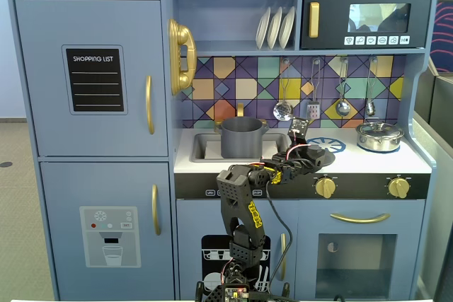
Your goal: Pick up the lid from the counter and put it on the gray recipient
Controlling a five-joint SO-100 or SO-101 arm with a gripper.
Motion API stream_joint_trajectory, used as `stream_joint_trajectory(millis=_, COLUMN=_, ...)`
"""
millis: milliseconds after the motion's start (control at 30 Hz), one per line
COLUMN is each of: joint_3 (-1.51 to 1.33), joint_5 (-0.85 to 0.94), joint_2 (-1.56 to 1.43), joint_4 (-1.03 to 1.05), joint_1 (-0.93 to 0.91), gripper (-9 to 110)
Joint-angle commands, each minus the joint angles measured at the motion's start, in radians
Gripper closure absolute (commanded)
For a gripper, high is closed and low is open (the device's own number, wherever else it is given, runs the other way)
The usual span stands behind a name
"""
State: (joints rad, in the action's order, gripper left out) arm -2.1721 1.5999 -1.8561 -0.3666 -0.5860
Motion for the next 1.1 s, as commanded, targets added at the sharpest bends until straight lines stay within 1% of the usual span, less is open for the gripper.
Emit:
stream_joint_trajectory(millis=0, joint_3=0.075, joint_5=-0.028, joint_2=0.009, joint_4=-0.028, joint_1=0.025, gripper=102)
stream_joint_trajectory(millis=167, joint_3=0.109, joint_5=-0.040, joint_2=0.026, joint_4=-0.054, joint_1=0.054, gripper=102)
stream_joint_trajectory(millis=400, joint_3=0.252, joint_5=0.014, joint_2=0.000, joint_4=-0.021, joint_1=0.077, gripper=102)
stream_joint_trajectory(millis=633, joint_3=0.396, joint_5=0.038, joint_2=-0.118, joint_4=0.158, joint_1=0.138, gripper=102)
stream_joint_trajectory(millis=800, joint_3=0.465, joint_5=0.035, joint_2=-0.192, joint_4=0.275, joint_1=0.216, gripper=102)
stream_joint_trajectory(millis=1067, joint_3=0.463, joint_5=0.009, joint_2=-0.299, joint_4=0.423, joint_1=0.373, gripper=102)
